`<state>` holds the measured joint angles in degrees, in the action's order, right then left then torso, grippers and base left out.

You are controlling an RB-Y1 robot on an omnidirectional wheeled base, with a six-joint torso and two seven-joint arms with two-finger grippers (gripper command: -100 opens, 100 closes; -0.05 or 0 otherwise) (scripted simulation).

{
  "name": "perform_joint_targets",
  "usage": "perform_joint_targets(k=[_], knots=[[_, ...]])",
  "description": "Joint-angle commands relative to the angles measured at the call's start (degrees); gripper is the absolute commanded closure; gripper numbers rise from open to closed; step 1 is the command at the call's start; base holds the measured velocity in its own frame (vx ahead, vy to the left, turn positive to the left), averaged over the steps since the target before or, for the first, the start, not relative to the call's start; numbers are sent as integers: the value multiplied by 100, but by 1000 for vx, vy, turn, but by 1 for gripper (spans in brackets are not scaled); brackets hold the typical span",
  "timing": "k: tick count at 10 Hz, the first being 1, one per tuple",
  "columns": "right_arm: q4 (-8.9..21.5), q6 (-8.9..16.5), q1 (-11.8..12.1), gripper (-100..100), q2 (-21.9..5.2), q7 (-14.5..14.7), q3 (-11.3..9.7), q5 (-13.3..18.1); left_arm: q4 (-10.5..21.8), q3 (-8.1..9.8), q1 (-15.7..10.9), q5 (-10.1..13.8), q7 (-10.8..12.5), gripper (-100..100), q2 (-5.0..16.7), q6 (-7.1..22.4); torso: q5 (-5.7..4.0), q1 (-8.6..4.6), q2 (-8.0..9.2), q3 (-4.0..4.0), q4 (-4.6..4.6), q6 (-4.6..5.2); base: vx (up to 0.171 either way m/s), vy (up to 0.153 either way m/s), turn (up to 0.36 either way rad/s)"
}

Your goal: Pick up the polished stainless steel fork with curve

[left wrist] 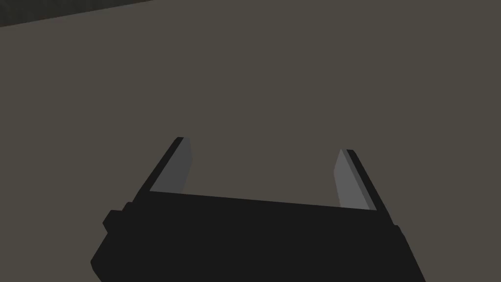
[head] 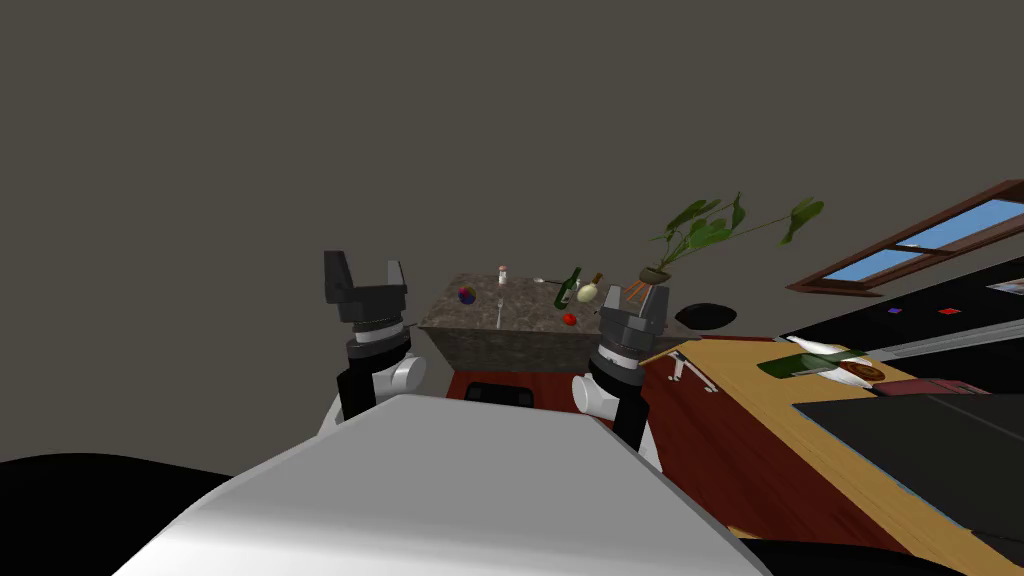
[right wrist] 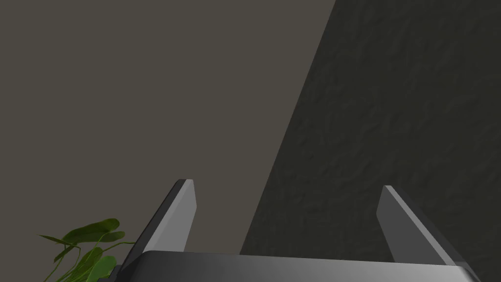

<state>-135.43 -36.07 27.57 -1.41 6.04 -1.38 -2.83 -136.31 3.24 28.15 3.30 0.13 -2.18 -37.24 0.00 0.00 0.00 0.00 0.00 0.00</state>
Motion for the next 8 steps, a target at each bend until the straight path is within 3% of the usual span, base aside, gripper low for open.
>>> perform_joint_targets(k=[1,3,6,7,8], knots=[[0,0,0,0,0,0,0,0,39,27,-29,22,85,-100,286,108,0,0,0,0,0,0,3,-14,-50],[0,0,0,0,0,0,0,0,122,90,-94,73,284,-100,635,357,-2,-8,-2,-1,-1,1,5,-39,-69],[0,0,0,0,1,0,-1,0,302,244,-247,199,758,-100,1121,892,-6,-24,-4,-2,-1,2,7,-70,-134],[0,0,0,0,1,0,-1,0,302,244,-247,199,770,-100,1121,956,-6,-27,-2,-2,-1,2,6,-50,-42],[0,0,0,0,0,0,0,0,372,308,-310,253,974,-100,1246,1205,-5,-20,-3,-2,-1,0,9,-53,-115]])
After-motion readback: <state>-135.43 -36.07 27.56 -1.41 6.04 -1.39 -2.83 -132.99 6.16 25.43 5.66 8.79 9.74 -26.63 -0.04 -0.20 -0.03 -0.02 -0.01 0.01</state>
